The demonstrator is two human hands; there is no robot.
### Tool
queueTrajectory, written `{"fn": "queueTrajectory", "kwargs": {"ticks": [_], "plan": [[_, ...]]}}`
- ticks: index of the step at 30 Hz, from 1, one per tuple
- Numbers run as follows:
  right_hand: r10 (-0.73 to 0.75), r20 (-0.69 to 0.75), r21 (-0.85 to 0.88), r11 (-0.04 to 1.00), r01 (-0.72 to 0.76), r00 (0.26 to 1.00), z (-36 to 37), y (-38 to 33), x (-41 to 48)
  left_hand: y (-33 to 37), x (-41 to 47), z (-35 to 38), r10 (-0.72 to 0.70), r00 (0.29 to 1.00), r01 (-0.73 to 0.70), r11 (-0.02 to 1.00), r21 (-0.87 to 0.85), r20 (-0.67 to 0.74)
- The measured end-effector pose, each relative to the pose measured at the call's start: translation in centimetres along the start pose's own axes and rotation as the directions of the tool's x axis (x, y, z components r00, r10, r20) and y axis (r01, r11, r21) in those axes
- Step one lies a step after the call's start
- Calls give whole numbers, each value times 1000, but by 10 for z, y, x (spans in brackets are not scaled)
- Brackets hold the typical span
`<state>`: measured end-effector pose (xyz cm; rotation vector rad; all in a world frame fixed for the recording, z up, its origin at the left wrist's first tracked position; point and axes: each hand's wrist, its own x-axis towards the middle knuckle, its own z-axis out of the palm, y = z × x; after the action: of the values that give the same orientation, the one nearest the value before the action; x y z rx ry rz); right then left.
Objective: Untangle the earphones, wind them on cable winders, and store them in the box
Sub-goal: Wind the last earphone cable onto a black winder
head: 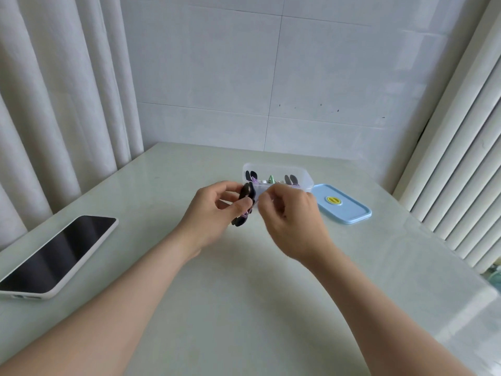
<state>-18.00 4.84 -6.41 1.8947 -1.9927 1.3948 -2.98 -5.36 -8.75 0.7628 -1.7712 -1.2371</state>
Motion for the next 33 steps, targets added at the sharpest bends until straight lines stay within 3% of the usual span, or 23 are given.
{"fn": "queueTrajectory", "kwargs": {"ticks": [3, 8, 13, 18, 24, 28, 33], "plan": [[66, -156, 97, 994, -51, 986, -6, 5, 7, 0, -1, 2, 21, 994, -23, 1000, 16, 107], [71, -168, 29, 997, -68, 983, -5, 20, 9, 1, -5, 6, 40, 970, -45, 999, 14, 239], [142, -147, -29, 989, -148, 979, 0, 31, 12, 2, -6, 8, 56, 979, -51, 998, -31, 196], [196, 22, -108, 975, -193, 980, 4, 36, 8, 8, -7, 9, 18, 991, 20, 958, -288, 129], [41, 275, -192, 981, 13, 961, 13, 14, -5, 0, 4, 0, -105, 979, 57, 963, -262, -174], [-111, 344, -222, 955, 195, 932, 21, 0, -13, 1, 2, -3, -179, 959, 133, 969, -208, -219], [-196, 367, -175, 946, 274, 909, 23, -6, -16, 6, 1, -3, -321, 926, 239, 906, -349, -198]]}}
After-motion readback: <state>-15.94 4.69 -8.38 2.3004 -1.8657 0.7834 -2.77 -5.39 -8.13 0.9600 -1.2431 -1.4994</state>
